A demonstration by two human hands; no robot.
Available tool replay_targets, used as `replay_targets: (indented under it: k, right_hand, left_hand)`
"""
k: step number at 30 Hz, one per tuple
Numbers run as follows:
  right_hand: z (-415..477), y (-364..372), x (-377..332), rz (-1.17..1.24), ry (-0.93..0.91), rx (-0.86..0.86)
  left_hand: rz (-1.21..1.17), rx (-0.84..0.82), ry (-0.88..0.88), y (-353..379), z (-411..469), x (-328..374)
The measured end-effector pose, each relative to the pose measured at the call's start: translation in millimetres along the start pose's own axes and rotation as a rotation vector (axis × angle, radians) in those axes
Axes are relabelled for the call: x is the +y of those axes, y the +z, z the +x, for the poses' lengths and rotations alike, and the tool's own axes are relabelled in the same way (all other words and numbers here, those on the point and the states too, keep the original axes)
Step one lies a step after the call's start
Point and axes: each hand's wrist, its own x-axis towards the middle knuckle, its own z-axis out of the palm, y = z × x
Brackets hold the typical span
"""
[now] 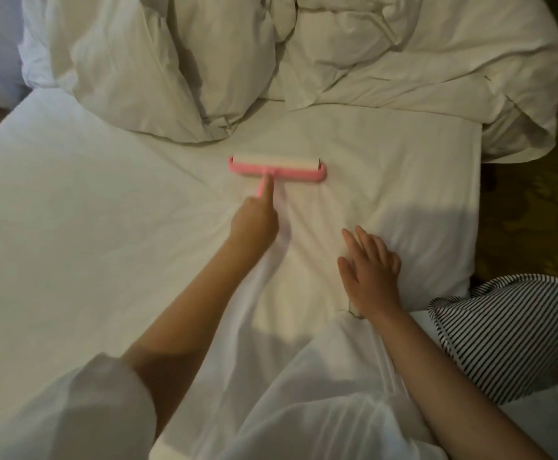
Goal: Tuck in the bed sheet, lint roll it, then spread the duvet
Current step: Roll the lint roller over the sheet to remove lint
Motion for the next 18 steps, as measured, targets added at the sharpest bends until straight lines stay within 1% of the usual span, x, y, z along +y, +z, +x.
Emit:
replay_targets:
  k: [3, 6, 7, 8, 11, 12, 15, 16, 18]
  right_hand:
    - [1.6, -4.1, -0.8, 0.037, 0.055, -0.007]
    - [0.9, -6.4, -4.3, 0.050, 0.011, -0.024]
    - [0.6, -6.5, -5.1, 0.043, -0.023, -0.045]
    - [-0.1, -6.2, -5.6, 0.034, -0.052, -0.074]
    - [0.8, -3.2, -6.5, -0.002, -0.074, -0.159]
    - [1.1, -1.6, -6.4, -0.018, -0.071, -0.184]
    - [0.5, 1.0, -6.6, -0.057, -0.063, -0.218]
    - [-0.3, 1.5, -7.0, -0.061, -0.060, -0.220]
    - [-1.8, 2.6, -7.0, -0.058, -0.059, -0.213]
  left_hand:
    - [-0.083, -0.044, -0.011, -10.3, 65.1, 19.6]
    - [-0.117, -0.089, -0.004, -15.5, 73.7, 21.5]
    - [-0.104, -0.085, 0.020, -13.7, 60.2, 14.3]
    - [-0.095, -0.046, 0.061, -8.9, 38.8, 3.9]
    - [-0.102, 0.179, 0.190, 16.2, -57.8, -34.9]
    - [-0.093, 0.208, 0.198, 22.9, -93.7, -44.3]
    - [-0.109, 0.076, 0.115, 26.4, -173.0, -60.6]
    - [-0.098, 0.062, 0.102, 25.6, -179.1, -62.2]
    - [-0.049, 0.117, 0.136, 22.6, -157.7, -56.6]
